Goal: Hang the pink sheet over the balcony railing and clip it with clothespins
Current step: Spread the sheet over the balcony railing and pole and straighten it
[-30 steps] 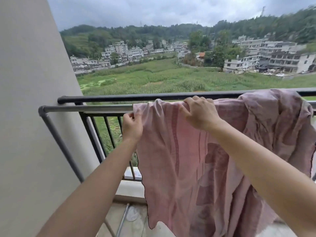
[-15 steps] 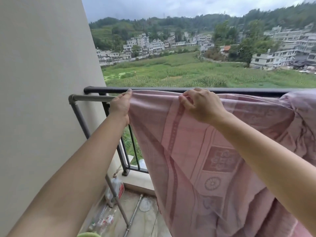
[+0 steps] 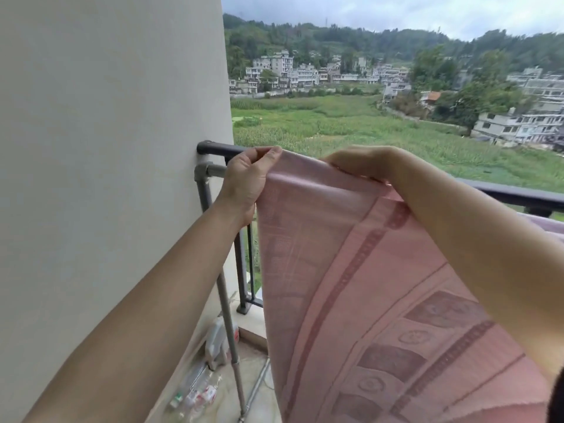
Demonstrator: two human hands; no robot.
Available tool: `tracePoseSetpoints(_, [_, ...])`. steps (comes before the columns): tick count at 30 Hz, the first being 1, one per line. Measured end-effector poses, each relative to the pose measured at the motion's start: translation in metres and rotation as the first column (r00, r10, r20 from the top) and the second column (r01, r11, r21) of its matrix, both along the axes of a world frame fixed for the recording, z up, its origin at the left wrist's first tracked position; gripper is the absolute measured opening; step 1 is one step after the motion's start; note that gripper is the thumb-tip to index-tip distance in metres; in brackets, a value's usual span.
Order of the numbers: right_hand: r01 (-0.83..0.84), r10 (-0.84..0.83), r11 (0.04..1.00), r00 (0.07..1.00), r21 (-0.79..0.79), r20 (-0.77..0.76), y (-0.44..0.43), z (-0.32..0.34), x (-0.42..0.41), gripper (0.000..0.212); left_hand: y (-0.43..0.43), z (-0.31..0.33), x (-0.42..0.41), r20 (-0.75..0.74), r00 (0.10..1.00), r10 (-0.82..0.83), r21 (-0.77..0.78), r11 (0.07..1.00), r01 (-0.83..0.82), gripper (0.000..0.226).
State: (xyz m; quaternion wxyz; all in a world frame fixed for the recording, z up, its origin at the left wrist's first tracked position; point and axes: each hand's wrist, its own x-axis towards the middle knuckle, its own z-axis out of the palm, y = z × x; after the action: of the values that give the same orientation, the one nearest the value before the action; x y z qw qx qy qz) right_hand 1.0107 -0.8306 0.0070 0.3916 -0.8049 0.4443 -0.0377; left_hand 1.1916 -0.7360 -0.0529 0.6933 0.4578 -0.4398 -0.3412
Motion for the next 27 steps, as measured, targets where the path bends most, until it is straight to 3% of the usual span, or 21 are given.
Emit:
tracePoseSetpoints(2, [-0.096, 0.101, 0.964, 0.995, 0.248, -0.008, -0.008, -0.002, 0.011, 0.033, -0.004, -0.005, 0.01, 0.076, 0.997, -0.018, -0.029, 0.999, 0.02, 0.009])
tracePoseSetpoints(4, [-0.215, 0.205, 0.932, 0.977, 0.293, 0.065, -0.023, -0.002, 0.018, 0.034, -0.008, -0.012, 0.017, 0.141, 0.99, -0.02, -0.037, 0.999, 0.025, 0.01])
tracePoseSetpoints(6, [-0.224, 0.199, 0.933, 0.973, 0.281, 0.116, -0.035, -0.004, 0.016, 0.036, -0.012, -0.023, 0.018, 0.191, 0.982, 0.003, -0.022, 1.0, 0.001, 0.015])
tracePoseSetpoints(7, [-0.191, 0.176, 0.956, 0.981, 0.221, 0.086, -0.041, -0.005, 0.014, 0.038, -0.015, -0.028, 0.018, 0.217, 0.976, 0.015, -0.008, 1.0, -0.014, 0.017])
tracePoseSetpoints(9, [-0.126, 0.122, 0.991, 0.989, -0.049, -0.081, -0.051, -0.008, 0.012, 0.042, -0.021, -0.038, 0.017, 0.258, 0.966, 0.019, 0.011, 1.0, -0.023, 0.018])
tracePoseSetpoints(11, [-0.107, 0.042, 0.949, 0.975, -0.296, -0.217, -0.055, -0.008, 0.017, 0.036, -0.025, -0.042, 0.015, 0.255, 0.967, 0.014, 0.013, 1.0, -0.018, 0.019])
tracePoseSetpoints(13, [-0.066, -0.001, 0.928, 0.984, -0.366, -0.18, -0.056, -0.009, 0.023, 0.027, -0.025, -0.041, 0.012, 0.269, 0.962, 0.049, 0.006, 0.999, -0.053, 0.02])
tracePoseSetpoints(15, [-0.03, 0.022, 0.968, 0.999, -0.25, -0.034, -0.053, -0.01, 0.027, 0.02, -0.025, -0.042, 0.01, 0.333, 0.937, 0.105, 0.009, 0.993, -0.114, 0.022])
tracePoseSetpoints(18, [-0.059, 0.059, 0.998, 0.99, -0.003, 0.127, -0.046, -0.013, 0.031, 0.036, -0.023, -0.047, 0.013, 0.392, 0.915, 0.094, 0.075, 0.988, -0.134, 0.021])
tracePoseSetpoints(23, [-0.256, 0.265, 0.936, 0.964, 0.24, -0.007, -0.037, -0.012, 0.042, 0.041, -0.01, -0.042, 0.015, 0.291, 0.957, 0.017, 0.104, 0.993, -0.049, 0.021])
tracePoseSetpoints(27, [-0.249, 0.27, 0.89, 0.963, 0.383, 0.001, -0.045, -0.008, 0.039, 0.04, -0.005, -0.038, 0.019, 0.35, 0.936, 0.04, 0.093, 0.993, -0.077, 0.015])
